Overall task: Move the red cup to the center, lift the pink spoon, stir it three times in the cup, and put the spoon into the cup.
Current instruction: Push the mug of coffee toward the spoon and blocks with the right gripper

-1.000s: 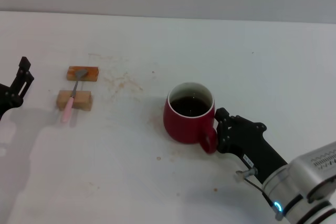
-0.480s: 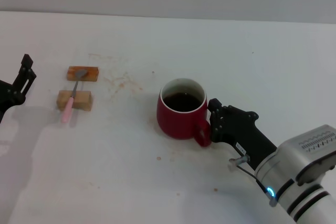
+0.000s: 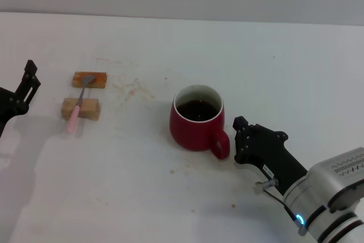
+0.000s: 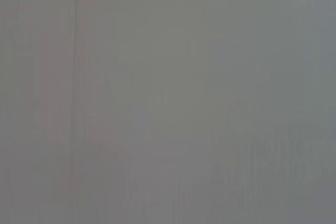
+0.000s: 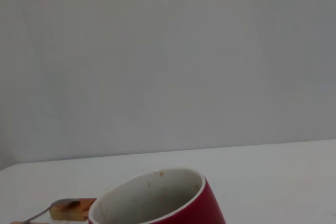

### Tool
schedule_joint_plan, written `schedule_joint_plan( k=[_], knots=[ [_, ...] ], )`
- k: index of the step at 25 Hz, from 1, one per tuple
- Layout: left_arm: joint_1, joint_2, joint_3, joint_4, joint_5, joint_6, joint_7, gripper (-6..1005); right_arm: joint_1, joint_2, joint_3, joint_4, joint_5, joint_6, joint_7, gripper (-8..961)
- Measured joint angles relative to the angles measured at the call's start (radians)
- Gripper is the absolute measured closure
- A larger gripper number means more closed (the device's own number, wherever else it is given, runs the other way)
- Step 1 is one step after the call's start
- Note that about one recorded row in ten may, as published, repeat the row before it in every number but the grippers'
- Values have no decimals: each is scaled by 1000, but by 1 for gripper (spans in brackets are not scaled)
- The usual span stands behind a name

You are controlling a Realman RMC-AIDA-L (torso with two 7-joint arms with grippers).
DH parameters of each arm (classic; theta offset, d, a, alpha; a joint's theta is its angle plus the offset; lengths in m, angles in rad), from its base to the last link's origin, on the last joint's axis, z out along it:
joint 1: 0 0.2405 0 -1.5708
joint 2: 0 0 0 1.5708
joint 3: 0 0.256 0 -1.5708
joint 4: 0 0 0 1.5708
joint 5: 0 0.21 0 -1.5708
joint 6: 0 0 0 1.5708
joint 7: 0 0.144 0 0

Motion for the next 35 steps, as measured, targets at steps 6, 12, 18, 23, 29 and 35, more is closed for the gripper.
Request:
schedule_joint_plan(
  k=[6,12,18,23,29,35],
  knots=[
    [0,0,5,-2,0,-17,0,296,18,0,6,5,0,5,0,953],
    [-2,0,5,-5,0,-19,0,299,37,0,7,5,-1,8,0,953],
    [-3,0,5,-6,0,-19,0,302,50,0,7,3,-1,11,0,953],
    [-5,0,5,-6,0,-19,0,304,65,0,25,-2,-2,35,0,953],
    [-4,-1,5,-3,0,-18,-2,307,81,0,43,-7,-2,48,0,953],
    [-3,-2,6,0,0,-18,-24,310,93,0,46,-2,-8,57,0,953]
  ],
)
